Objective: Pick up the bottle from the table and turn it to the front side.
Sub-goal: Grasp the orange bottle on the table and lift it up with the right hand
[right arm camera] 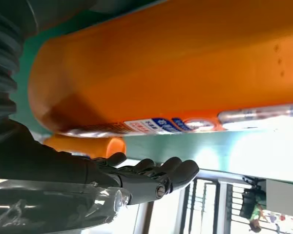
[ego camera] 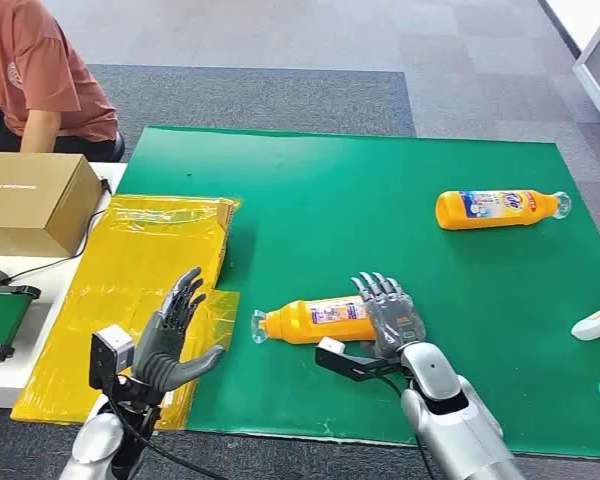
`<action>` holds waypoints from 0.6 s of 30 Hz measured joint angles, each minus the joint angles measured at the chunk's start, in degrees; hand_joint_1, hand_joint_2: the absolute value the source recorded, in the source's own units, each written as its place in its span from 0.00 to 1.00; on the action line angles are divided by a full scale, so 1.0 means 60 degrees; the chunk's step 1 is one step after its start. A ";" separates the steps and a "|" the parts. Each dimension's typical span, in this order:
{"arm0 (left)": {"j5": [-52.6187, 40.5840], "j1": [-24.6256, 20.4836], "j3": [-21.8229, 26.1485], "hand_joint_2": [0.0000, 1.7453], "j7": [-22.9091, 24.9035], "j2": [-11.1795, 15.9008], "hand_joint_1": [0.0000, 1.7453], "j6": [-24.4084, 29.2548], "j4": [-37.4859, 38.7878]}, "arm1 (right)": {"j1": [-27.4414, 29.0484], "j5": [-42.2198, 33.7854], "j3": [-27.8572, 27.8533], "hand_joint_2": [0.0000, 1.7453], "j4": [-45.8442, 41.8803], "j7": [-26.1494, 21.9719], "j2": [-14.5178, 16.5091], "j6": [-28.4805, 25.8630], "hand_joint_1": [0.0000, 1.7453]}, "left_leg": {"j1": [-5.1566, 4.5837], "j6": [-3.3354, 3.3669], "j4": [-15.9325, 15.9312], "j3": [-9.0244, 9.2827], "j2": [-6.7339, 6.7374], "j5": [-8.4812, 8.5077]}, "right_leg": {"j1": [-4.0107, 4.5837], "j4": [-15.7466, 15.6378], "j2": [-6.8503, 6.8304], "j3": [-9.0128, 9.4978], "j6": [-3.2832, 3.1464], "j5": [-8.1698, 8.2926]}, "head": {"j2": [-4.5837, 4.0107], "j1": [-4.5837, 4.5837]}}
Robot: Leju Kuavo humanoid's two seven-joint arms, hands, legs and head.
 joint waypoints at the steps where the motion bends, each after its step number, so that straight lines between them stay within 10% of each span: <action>1: 0.0002 0.0000 -0.0012 1.00 -0.0002 0.0000 0.00 -0.0003 -0.0008 | -0.0052 0.0132 0.0074 1.00 0.0033 0.0032 -0.0005 0.0029 0.00 | 0.0000 0.0000 0.0000 0.0000 0.0000 0.0000 | 0.0000 0.0000 0.0000 0.0000 0.0000 0.0000 | 0.0001 -0.0001; 5: 0.0017 0.0003 -0.0069 1.00 -0.0032 -0.0005 0.00 -0.0031 -0.0055 | -0.0379 0.0826 0.0612 1.00 0.0222 0.0234 -0.0025 0.0336 0.00 | 0.0001 0.0000 0.0000 0.0000 0.0000 0.0000 | 0.0000 0.0000 0.0001 -0.0001 0.0000 0.0000 | 0.0001 -0.0002; 9: 0.0015 0.0006 -0.0094 1.00 -0.0134 -0.0007 0.00 -0.0055 -0.0110 | -0.0788 0.1023 0.1404 1.00 0.0443 0.0431 -0.0138 0.0625 1.00 | 0.0002 0.0000 0.0000 0.0001 0.0001 0.0001 | 0.0000 0.0000 0.0000 -0.0001 0.0000 0.0000 | 0.0002 -0.0003; 18: 0.0000 0.0046 -0.0094 1.00 -0.0317 -0.0001 0.00 -0.0051 -0.0522 | -0.1129 0.0698 0.2486 1.00 0.0545 0.0194 -0.0596 0.0515 1.00 | 0.0000 0.0004 0.0002 0.0001 -0.0001 0.0005 | 0.0000 0.0000 -0.0001 0.0002 0.0005 0.0004 | 0.0001 -0.0001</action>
